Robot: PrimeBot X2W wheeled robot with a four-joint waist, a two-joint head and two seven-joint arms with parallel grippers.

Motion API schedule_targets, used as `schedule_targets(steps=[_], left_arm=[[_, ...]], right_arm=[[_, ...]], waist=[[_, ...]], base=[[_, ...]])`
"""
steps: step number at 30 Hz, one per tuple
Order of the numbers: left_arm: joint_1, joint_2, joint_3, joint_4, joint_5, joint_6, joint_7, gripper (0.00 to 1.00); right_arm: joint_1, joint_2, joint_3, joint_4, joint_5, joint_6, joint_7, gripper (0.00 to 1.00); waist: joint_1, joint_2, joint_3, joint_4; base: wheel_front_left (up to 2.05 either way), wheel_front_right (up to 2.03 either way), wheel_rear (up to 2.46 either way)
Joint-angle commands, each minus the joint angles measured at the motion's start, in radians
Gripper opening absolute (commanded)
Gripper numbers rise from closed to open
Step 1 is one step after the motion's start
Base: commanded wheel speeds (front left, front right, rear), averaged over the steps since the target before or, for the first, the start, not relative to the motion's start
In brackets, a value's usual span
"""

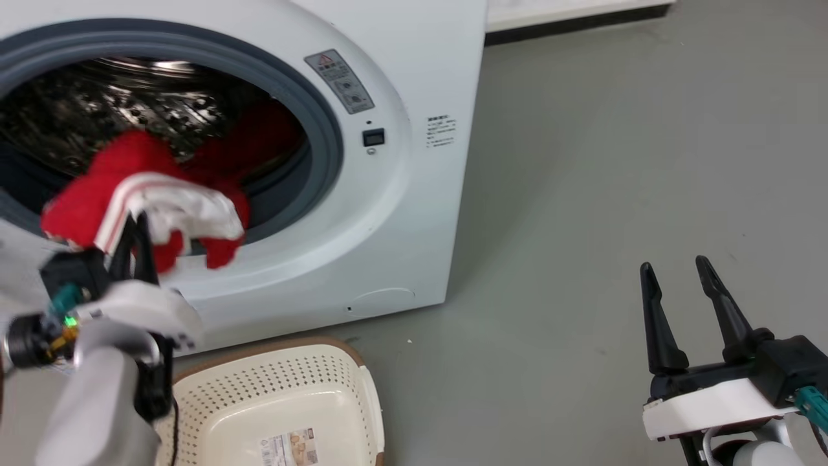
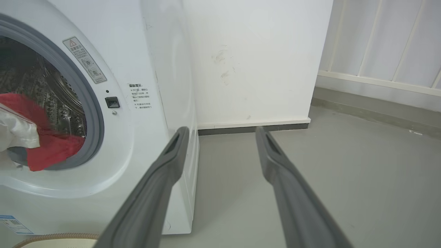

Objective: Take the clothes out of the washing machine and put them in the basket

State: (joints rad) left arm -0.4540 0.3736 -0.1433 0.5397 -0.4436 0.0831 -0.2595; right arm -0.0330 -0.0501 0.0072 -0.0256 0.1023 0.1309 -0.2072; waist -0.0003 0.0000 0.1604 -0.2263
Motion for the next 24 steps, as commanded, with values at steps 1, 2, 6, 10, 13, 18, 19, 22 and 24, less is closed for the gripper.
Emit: schedule_targets(steps=[1, 2, 6, 10, 13, 18, 19, 22, 24], left_arm=[[0.024, -0.005, -0.002, -0.015, 0.003, 0.007, -0.006, 0.00], [0.053, -0.013, -0.003, -0.038, 0.002, 0.011, -0.006, 0.00], [0.169, -0.033, -0.033, -0.110, 0.009, 0.017, -0.003, 0.00], [0.269, -0.054, -0.063, -0.167, 0.001, 0.018, 0.020, 0.00], [0.342, -0.067, -0.087, -0.187, -0.009, 0.015, 0.043, 0.00], [0.437, -0.106, -0.107, -0.179, -0.027, 0.034, 0.057, 0.00], [0.448, -0.116, -0.112, -0.173, -0.033, 0.032, 0.057, 0.00], [0.471, -0.137, -0.123, -0.137, -0.046, 0.025, 0.050, 0.00], [0.470, -0.152, -0.131, -0.102, -0.049, 0.020, 0.049, 0.00]], right_arm=[[0.013, 0.000, -0.004, -0.007, -0.005, 0.000, 0.005, 1.00], [0.019, 0.000, -0.007, -0.013, -0.005, 0.000, 0.010, 1.00], [0.039, 0.000, -0.018, -0.028, -0.009, 0.000, 0.026, 1.00], [0.054, 0.000, -0.018, -0.042, -0.016, 0.000, 0.044, 1.00], [0.064, 0.000, -0.017, -0.053, -0.020, 0.000, 0.055, 1.00], [0.071, 0.000, -0.014, -0.071, -0.021, 0.000, 0.064, 1.00], [0.072, 0.000, -0.015, -0.077, -0.020, 0.000, 0.066, 1.00], [0.060, 0.000, -0.010, -0.085, -0.022, 0.000, 0.072, 1.00], [0.045, 0.000, -0.008, -0.091, -0.023, 0.000, 0.073, 1.00]], waist=[[0.0003, 0.0000, -0.019, 0.018], [0.0003, 0.0000, -0.023, 0.024], [0.0003, 0.0000, -0.049, 0.046], [0.0003, 0.0000, -0.070, 0.062], [0.0003, 0.0000, -0.078, 0.072], [0.0003, 0.0000, -0.072, 0.079], [0.0003, 0.0000, -0.065, 0.081], [0.0003, 0.0000, -0.042, 0.080], [0.0003, 0.0000, -0.017, 0.078]], base=[[0.00, 0.00, 0.00], [0.00, 0.00, 0.00], [0.00, 0.00, 0.00], [0.00, 0.00, 0.00], [0.00, 0.00, 0.00], [0.00, 0.00, 0.00], [0.00, 0.00, 0.00], [0.00, 0.00, 0.00], [0.00, 0.00, 0.00]])
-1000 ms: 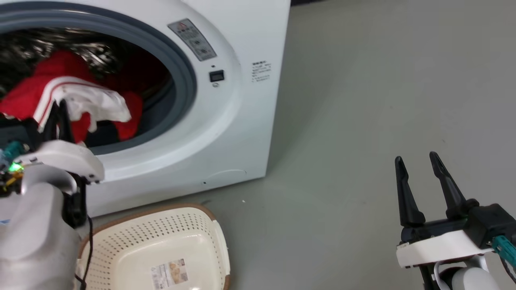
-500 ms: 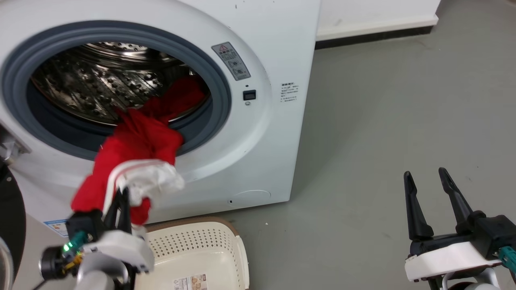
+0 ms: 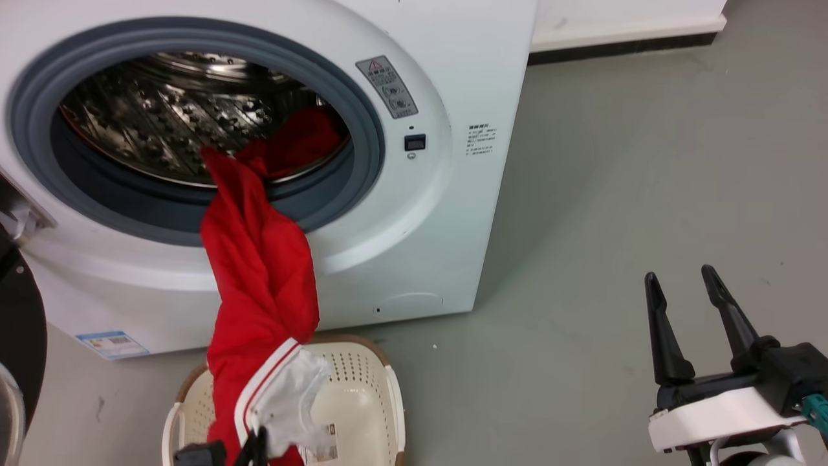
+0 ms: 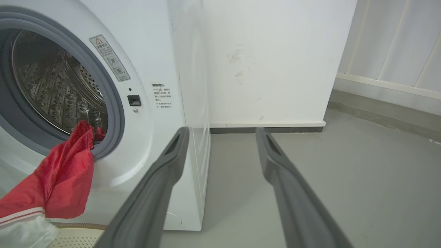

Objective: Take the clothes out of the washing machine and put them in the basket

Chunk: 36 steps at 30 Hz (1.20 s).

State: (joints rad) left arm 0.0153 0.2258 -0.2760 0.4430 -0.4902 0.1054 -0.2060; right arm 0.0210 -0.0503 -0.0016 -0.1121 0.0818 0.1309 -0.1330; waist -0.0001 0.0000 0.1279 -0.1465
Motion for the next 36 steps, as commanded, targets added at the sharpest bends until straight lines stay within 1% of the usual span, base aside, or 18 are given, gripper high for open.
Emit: schedule_targets(steps=[1, 10, 17, 23, 27, 34, 36], left_arm=[[-0.005, -0.011, 0.001, 0.015, -0.011, -0.007, -0.008, 0.00], [-0.109, -0.052, 0.013, 0.261, -0.042, -0.042, -0.032, 0.00], [-0.246, -0.051, 0.025, 0.446, -0.054, -0.077, -0.044, 0.00], [-0.379, -0.026, 0.030, 0.592, -0.057, -0.103, -0.045, 0.00], [-0.470, -0.004, 0.034, 0.664, -0.057, -0.113, -0.048, 0.00], [-0.594, 0.040, 0.047, 0.743, -0.062, -0.126, -0.054, 0.00], [-0.619, 0.045, 0.054, 0.762, -0.069, -0.129, -0.054, 0.00]], right_arm=[[-0.016, 0.000, 0.002, -0.006, 0.000, 0.000, -0.001, 1.00], [-0.084, 0.001, 0.018, -0.009, 0.013, 0.000, -0.018, 1.00], [-0.140, 0.001, 0.025, 0.003, 0.030, 0.000, -0.046, 1.00], [-0.191, 0.000, 0.037, 0.015, 0.041, 0.000, -0.071, 1.00], [-0.219, 0.000, 0.044, 0.022, 0.048, 0.000, -0.084, 1.00], [-0.255, 0.001, 0.056, 0.037, 0.063, 0.000, -0.105, 1.00], [-0.262, 0.000, 0.056, 0.043, 0.069, 0.000, -0.110, 1.00]], waist=[[0.0001, 0.0000, 0.029, -0.004], [0.0001, 0.0000, 0.183, -0.048], [0.0001, 0.0000, 0.308, -0.077], [0.0001, 0.0000, 0.401, -0.101], [0.0001, 0.0000, 0.464, -0.116], [0.0001, 0.0000, 0.549, -0.152], [0.0001, 0.0000, 0.565, -0.159]], base=[[0.00, 0.00, 0.00], [0.00, 0.00, 0.00], [0.00, 0.00, 0.00], [0.00, 0.00, 0.00], [0.00, 0.00, 0.00], [0.00, 0.00, 0.00], [0.00, 0.00, 0.00]])
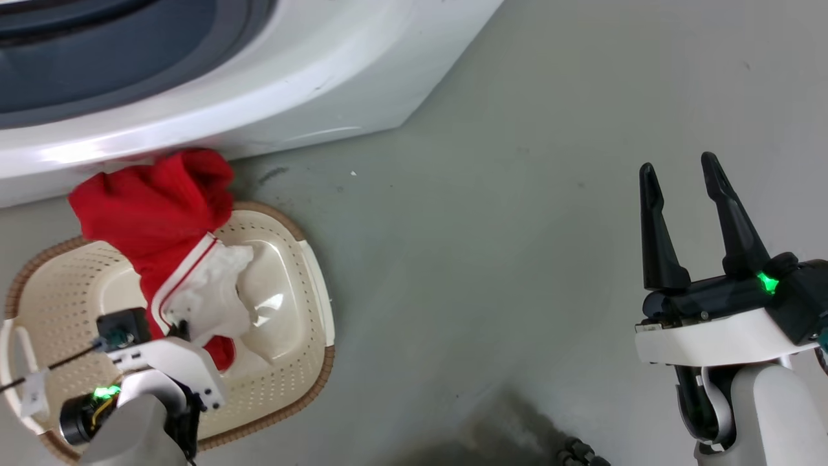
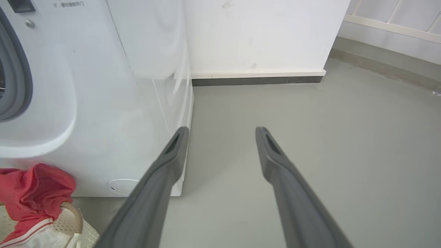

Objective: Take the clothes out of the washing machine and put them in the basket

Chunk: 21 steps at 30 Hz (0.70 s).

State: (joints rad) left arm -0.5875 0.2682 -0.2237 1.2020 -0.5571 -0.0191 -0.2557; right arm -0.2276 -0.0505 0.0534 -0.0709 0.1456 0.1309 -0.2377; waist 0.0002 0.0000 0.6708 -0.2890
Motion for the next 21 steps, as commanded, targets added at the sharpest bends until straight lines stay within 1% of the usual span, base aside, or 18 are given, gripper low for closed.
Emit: schedule_targets(steps=[1, 4, 5, 6, 7, 13, 21], left_arm=[[-0.026, 0.006, 0.004, 0.011, -0.005, -0.005, -0.004, 0.00], [-0.052, 0.011, 0.018, 0.035, -0.022, -0.003, 0.002, 0.00], [-0.059, 0.011, 0.023, 0.041, -0.029, -0.002, 0.007, 0.22], [-0.063, 0.011, 0.023, 0.047, -0.031, -0.005, 0.015, 0.85], [-0.067, 0.013, 0.024, 0.051, -0.035, -0.006, 0.019, 1.00], [-0.044, 0.008, 0.022, 0.068, -0.041, -0.006, 0.013, 1.00], [0.024, -0.029, 0.019, 0.051, -0.033, -0.015, -0.010, 1.00]], right_arm=[[-0.018, 0.001, 0.002, 0.004, 0.006, 0.000, -0.007, 1.00], [-0.027, 0.001, 0.004, 0.012, 0.012, 0.000, -0.013, 1.00], [-0.027, 0.001, 0.004, 0.014, 0.013, 0.000, -0.016, 1.00], [-0.028, 0.001, 0.005, 0.018, 0.013, 0.000, -0.017, 1.00], [-0.030, 0.001, 0.005, 0.021, 0.013, 0.000, -0.019, 1.00], [-0.036, 0.001, 0.004, 0.039, 0.006, 0.000, -0.021, 1.00], [-0.003, 0.000, -0.004, 0.060, -0.022, 0.000, -0.022, 1.00]], waist=[[-0.0002, 0.0000, 0.029, -0.020], [-0.0002, 0.0000, 0.044, -0.025], [-0.0002, 0.0000, 0.047, -0.027], [-0.0002, 0.0000, 0.048, -0.028], [-0.0002, 0.0000, 0.048, -0.028], [-0.0002, 0.0000, 0.010, -0.019], [-0.0002, 0.0000, -0.131, 0.031]], base=[[0.00, 0.00, 0.00], [0.00, 0.00, 0.00], [0.00, 0.00, 0.00], [0.00, 0.00, 0.00], [0.00, 0.00, 0.00], [0.00, 0.00, 0.00], [0.00, 0.00, 0.00]])
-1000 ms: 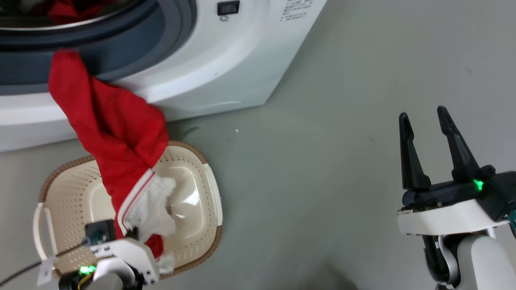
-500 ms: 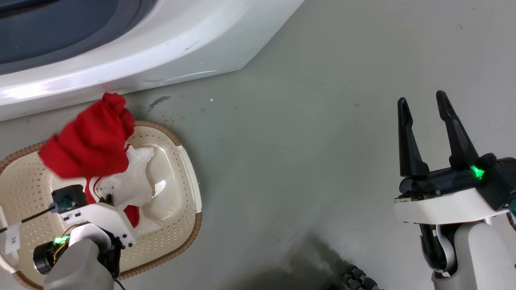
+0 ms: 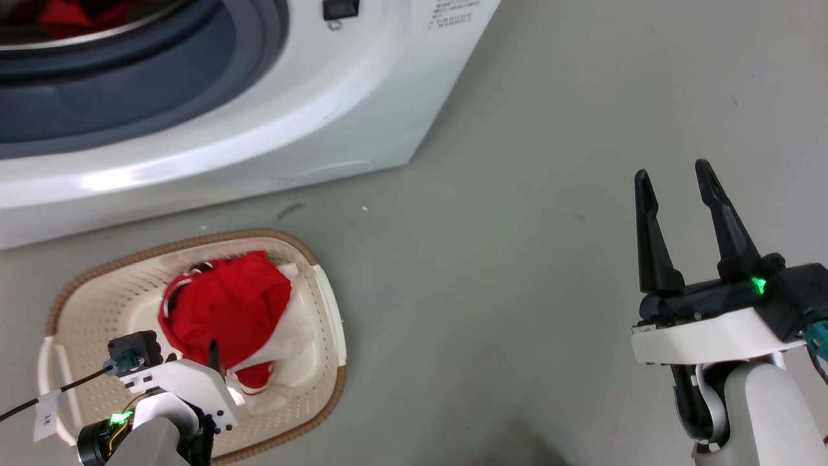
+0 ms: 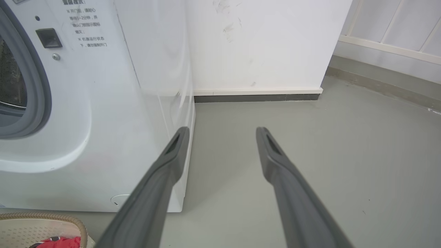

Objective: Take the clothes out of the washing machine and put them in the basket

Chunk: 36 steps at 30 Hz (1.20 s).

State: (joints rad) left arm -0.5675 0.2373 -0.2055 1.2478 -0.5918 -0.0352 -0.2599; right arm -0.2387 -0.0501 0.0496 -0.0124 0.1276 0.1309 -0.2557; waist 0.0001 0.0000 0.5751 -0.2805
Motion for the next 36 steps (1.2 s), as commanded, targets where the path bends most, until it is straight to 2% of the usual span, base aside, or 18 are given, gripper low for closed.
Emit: schedule_targets(steps=[1, 12, 24, 30, 36], left_arm=[[0.014, -0.001, 0.002, -0.014, 0.008, 0.000, -0.006, 1.00], [0.178, -0.030, 0.069, -0.305, 0.105, 0.030, -0.005, 1.00], [0.276, -0.055, 0.156, -0.654, 0.257, 0.052, -0.005, 1.00], [0.241, -0.044, 0.180, -0.786, 0.314, 0.046, -0.006, 1.00], [0.094, 0.014, 0.176, -0.770, 0.336, 0.020, 0.010, 1.00]], right_arm=[[0.015, 0.000, -0.003, 0.002, -0.005, 0.000, -0.002, 1.00], [0.096, 0.000, -0.030, -0.027, -0.032, 0.000, 0.054, 1.00], [0.167, 0.000, -0.047, -0.070, -0.039, 0.000, 0.098, 1.00], [0.176, 0.000, -0.054, -0.082, -0.026, 0.000, 0.102, 1.00], [0.158, 0.000, -0.046, -0.083, -0.008, 0.000, 0.091, 1.00]], waist=[[-0.0001, 0.0000, -0.055, 0.030], [-0.0001, 0.0000, -0.227, 0.095], [-0.0001, 0.0000, -0.319, 0.116], [-0.0001, 0.0000, -0.323, 0.113], [-0.0001, 0.0000, -0.276, 0.079]], base=[[0.00, 0.00, 0.00], [0.00, 0.00, 0.00], [0.00, 0.00, 0.00], [0.00, 0.00, 0.00], [0.00, 0.00, 0.00]])
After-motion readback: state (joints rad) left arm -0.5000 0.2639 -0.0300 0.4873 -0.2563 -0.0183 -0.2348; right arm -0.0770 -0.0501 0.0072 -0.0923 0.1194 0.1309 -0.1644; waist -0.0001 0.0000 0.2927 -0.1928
